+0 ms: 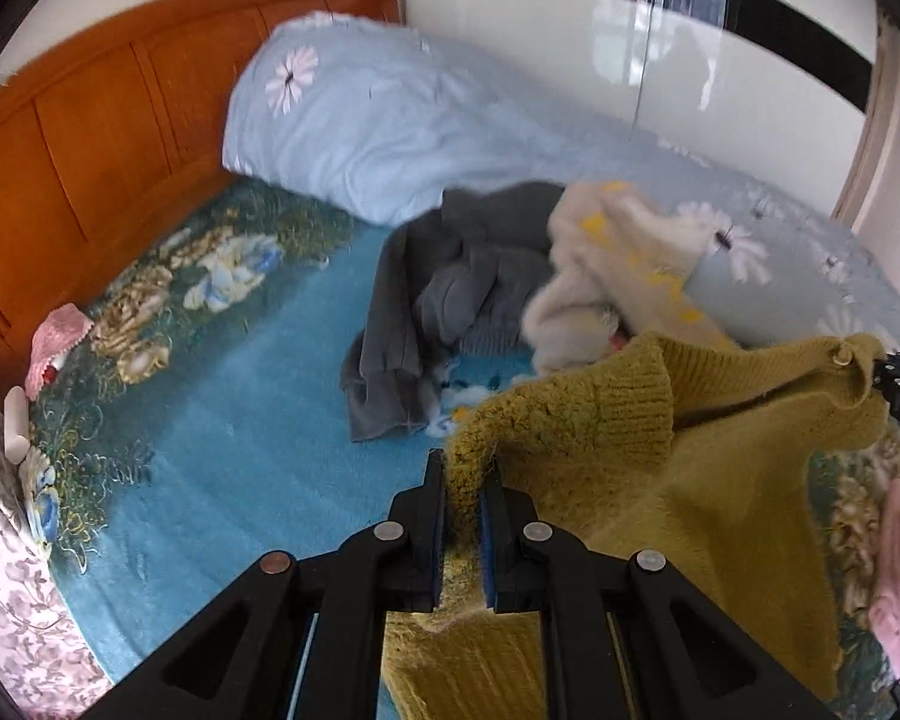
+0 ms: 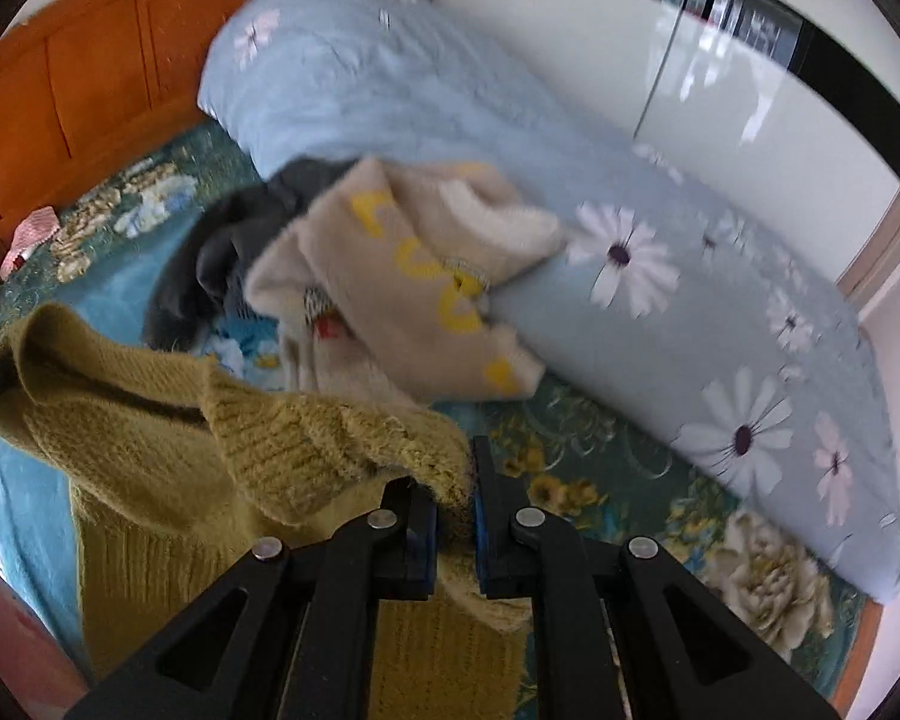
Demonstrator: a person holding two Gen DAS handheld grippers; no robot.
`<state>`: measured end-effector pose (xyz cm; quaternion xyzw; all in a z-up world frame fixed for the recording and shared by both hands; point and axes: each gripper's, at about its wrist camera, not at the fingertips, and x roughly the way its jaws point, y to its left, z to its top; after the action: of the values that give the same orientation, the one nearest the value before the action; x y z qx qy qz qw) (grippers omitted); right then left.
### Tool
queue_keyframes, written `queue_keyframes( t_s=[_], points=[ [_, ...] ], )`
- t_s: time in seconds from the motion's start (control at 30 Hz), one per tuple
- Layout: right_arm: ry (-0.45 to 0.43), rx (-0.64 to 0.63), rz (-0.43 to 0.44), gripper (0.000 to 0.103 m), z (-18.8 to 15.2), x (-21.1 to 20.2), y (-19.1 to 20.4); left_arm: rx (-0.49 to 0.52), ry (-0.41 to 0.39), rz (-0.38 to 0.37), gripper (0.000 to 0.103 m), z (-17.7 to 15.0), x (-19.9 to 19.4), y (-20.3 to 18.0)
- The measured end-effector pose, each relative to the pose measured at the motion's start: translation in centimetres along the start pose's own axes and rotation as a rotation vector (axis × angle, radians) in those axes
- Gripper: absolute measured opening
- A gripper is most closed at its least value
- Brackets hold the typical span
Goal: Fold clothes
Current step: 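Lift the vest with both grippers and shake it out in the air, then lay the vest flat on the blanket with both grippers and release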
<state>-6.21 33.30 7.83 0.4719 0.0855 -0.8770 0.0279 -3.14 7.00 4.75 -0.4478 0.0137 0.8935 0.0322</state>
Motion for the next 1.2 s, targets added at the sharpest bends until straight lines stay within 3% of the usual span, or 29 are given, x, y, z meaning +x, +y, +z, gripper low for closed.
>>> queue_keyframes(
  t_s=[0.13, 0.2, 0.27, 0.33, 0.37, 0.53, 0.63, 0.87, 1.0, 1.2],
  points=[
    [0.011, 0.049, -0.004, 0.010, 1.2, 2.4, -0.4, -0.047, 0.006, -0.010, 0.014, 2.0, 2.1, 0.9],
    [0.010, 0.094, 0.001, 0.010, 2.2, 3.5, -0.7, -0.070, 0.035, -0.008, 0.024, 2.7, 3.2, 1.5],
    [0.024, 0.124, 0.006, 0.016, 3.1, 4.9, -0.9, -0.092, 0.059, 0.021, 0.043, 2.8, 3.9, 2.1],
    [0.028, 0.128, 0.001, 0.038, 3.3, 5.7, -0.9, -0.120, 0.063, 0.013, 0.047, 2.3, 4.1, 2.9],
    [0.023, 0.126, -0.006, 0.044, 3.3, 5.9, -1.0, -0.142, 0.071, 0.008, 0.048, 1.9, 4.3, 3.5],
    [0.039, 0.177, -0.019, 0.049, 1.5, 5.9, -2.4, -0.257, 0.124, -0.022, 0.048, -0.6, 4.2, 5.1],
    [0.079, 0.263, 0.005, 0.049, -1.9, 5.5, -3.7, -0.313, 0.154, -0.063, 0.048, -2.5, 3.7, 5.2],
    [0.210, 0.310, 0.060, 0.049, -13.2, 3.4, -5.4, -0.308, 0.231, -0.128, 0.048, -7.0, 1.7, 2.4],
    [0.239, 0.315, 0.090, 0.049, -19.2, 0.4, -5.5, -0.322, 0.273, -0.130, 0.048, -9.0, 0.9, 1.4],
    [0.270, 0.246, 0.061, 0.049, -24.2, 0.1, -3.7, -0.361, 0.356, -0.089, 0.048, -12.8, 0.7, 2.2]
  ],
)
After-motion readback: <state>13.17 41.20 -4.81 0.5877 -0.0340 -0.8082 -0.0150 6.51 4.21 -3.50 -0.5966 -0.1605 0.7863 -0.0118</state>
